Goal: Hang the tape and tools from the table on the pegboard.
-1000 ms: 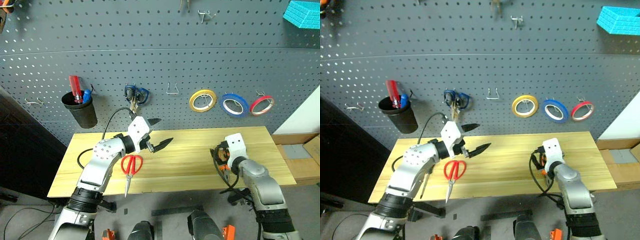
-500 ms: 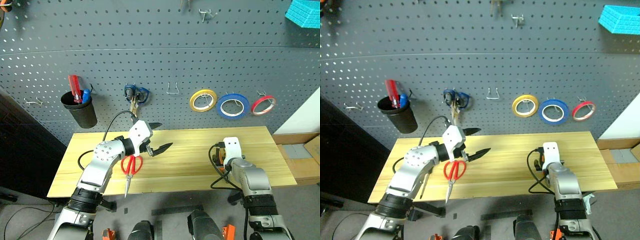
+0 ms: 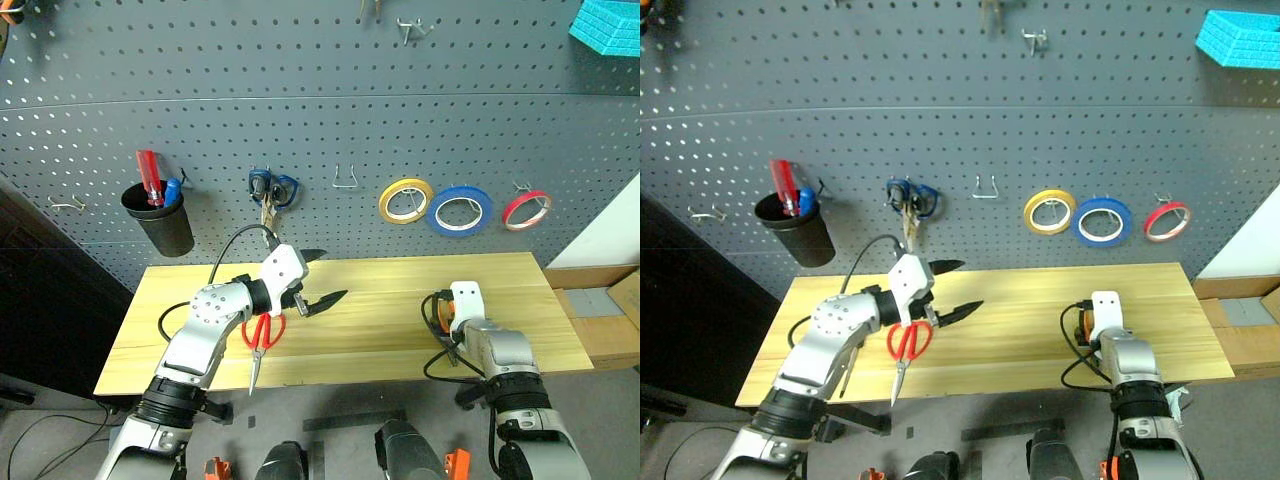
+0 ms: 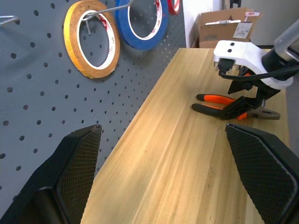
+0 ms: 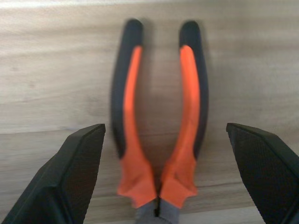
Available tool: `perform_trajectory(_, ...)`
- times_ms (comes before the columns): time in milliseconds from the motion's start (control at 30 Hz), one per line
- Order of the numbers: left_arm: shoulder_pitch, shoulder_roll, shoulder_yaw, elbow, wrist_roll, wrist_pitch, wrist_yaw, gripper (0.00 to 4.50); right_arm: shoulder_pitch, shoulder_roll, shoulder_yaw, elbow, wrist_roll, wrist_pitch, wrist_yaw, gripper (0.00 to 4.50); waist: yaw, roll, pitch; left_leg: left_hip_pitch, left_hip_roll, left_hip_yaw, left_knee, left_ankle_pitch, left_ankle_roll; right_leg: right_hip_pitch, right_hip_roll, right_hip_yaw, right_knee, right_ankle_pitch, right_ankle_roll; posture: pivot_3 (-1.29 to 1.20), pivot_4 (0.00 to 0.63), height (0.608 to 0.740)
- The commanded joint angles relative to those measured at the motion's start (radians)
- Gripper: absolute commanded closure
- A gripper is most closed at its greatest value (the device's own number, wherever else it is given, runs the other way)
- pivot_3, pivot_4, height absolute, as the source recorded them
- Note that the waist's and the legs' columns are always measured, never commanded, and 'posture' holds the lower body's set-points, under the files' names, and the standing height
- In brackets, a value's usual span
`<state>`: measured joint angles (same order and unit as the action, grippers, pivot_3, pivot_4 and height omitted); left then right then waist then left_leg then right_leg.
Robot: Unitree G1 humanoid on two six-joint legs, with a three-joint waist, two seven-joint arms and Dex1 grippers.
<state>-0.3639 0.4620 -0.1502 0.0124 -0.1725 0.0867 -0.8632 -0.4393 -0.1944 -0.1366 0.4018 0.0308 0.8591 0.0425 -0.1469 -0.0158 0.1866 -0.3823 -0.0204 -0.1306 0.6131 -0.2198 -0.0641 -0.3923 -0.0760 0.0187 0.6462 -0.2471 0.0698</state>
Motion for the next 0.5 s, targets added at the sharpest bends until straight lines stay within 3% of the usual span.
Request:
perform_trajectory(33, -0.001, 0.002, -0.001, -0.032, 0.002, -0.014, -0.004, 0.00, -0.035, -0.006, -0.024, 0.034, 0.020, -0.008, 0.003, 0.05, -0.001, 0.000, 0.000, 0.000, 0.000, 0.000, 0.000, 0.000, 0.000, 0.000, 0.000, 0.000, 0.000, 0.000, 0.000, -0.21, 0.153, 0.740)
perform_trajectory(133, 0.002, 0.002, -0.001, -0.034, -0.001, -0.011, -0.006, 0.00, -0.044, -0.007, -0.004, 0.062, 0.020, -0.014, 0.020, 0.22, -0.002, 0.000, 0.000, 0.000, 0.000, 0.000, 0.000, 0.000, 0.000, 0.000, 0.000, 0.000, 0.000, 0.000, 0.000, -0.21, 0.153, 0.740)
perform_trajectory(333, 0.033, -0.012, 0.044, -0.061, -0.058, 0.032, 0.017, 0.00, -0.026, -0.013, 0.097, 0.018, -0.024, -0.093, 0.055, 1.67, -0.006, 0.000, 0.000, 0.000, 0.000, 0.000, 0.000, 0.000, 0.000, 0.000, 0.000, 0.000, 0.000, 0.000, 0.000, -0.20, 0.154, 0.740)
perform_trajectory(500, 0.110, -0.019, 0.145, -0.104, -0.130, 0.070, 0.074, 0.00, 0.031, 0.017, 0.203, -0.257, -0.048, -0.141, 0.078, 1.67, -0.018, 0.001, 0.000, -0.002, 0.000, 0.000, 0.000, 0.000, 0.000, -0.003, 0.000, 0.000, 0.001, 0.000, 0.000, -0.20, 0.158, 0.740)
